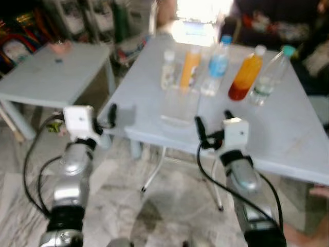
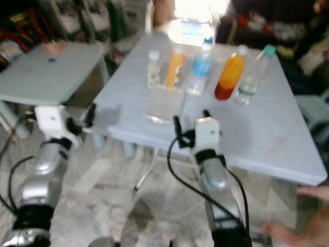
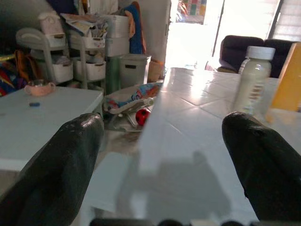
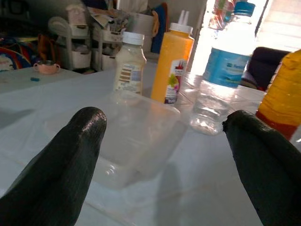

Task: Restocking fridge

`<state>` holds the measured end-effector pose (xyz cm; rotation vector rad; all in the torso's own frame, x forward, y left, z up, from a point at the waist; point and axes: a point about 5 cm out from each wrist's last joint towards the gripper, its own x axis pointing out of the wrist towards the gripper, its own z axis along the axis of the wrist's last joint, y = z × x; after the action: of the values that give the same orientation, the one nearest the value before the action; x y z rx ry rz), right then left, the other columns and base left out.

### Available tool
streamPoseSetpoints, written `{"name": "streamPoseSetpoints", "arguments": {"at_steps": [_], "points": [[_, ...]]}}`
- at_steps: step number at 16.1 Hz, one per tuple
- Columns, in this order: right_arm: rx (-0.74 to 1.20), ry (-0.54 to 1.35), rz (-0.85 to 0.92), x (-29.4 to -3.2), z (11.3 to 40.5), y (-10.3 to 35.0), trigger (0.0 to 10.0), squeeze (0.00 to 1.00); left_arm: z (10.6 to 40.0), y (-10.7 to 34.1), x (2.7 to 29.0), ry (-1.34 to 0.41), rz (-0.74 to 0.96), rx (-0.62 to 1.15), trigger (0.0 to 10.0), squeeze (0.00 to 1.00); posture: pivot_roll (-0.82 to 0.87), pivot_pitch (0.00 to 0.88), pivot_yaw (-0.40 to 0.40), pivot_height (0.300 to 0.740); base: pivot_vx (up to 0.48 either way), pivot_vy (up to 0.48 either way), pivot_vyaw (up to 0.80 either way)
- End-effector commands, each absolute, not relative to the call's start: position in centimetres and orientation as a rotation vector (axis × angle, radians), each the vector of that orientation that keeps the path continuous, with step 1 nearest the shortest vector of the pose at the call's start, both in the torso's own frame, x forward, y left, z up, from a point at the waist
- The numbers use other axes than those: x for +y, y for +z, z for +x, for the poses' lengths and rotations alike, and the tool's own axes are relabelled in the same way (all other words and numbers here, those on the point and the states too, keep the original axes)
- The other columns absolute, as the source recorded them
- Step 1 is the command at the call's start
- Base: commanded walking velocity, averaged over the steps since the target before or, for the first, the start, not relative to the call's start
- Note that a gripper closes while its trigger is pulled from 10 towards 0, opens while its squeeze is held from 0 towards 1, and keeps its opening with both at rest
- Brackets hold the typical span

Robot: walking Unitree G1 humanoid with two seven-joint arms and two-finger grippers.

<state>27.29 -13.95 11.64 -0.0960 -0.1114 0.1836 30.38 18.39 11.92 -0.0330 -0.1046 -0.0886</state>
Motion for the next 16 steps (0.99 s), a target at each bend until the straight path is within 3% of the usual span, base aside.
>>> {"name": "streamPoseSetpoints", "arguments": {"at_steps": [1, 3, 7, 16], "points": [[-0.119, 0.154, -0.106, -14.9, 27.5, 11.9, 10.0, 0.0, 30.7, 12.4, 17.2, -0.129, -0.037, -0.119, 10.0, 0.0, -0.08, 0.019, -0.027, 0.74, 0.364, 0.3, 0.0], [-0.112, 0.149, -0.101, -14.9, 27.5, 11.8, 10.0, 0.0, 30.6, 12.3, 17.2, -0.131, -0.035, -0.115, 10.0, 0.0, -0.07, 0.02, -0.025, 0.74, 0.304, 0.274, 0.0], [-0.066, 0.108, -0.062, -15.3, 27.5, 11.0, 10.0, 0.0, 30.1, 11.7, 17.3, -0.149, -0.006, -0.091, 10.0, 0.0, -0.07, 0.022, -0.024, 0.74, 0.0, 0.0, -0.7], [-0.052, 0.053, -0.014, -17.4, 29.6, 11.4, 10.0, 0.0, 28.6, 10.7, 18.8, -0.114, 0.034, -0.047, 10.0, 0.0, -0.05, 0.048, -0.021, 0.74, 0.0, 0.0, 0.0]]}}
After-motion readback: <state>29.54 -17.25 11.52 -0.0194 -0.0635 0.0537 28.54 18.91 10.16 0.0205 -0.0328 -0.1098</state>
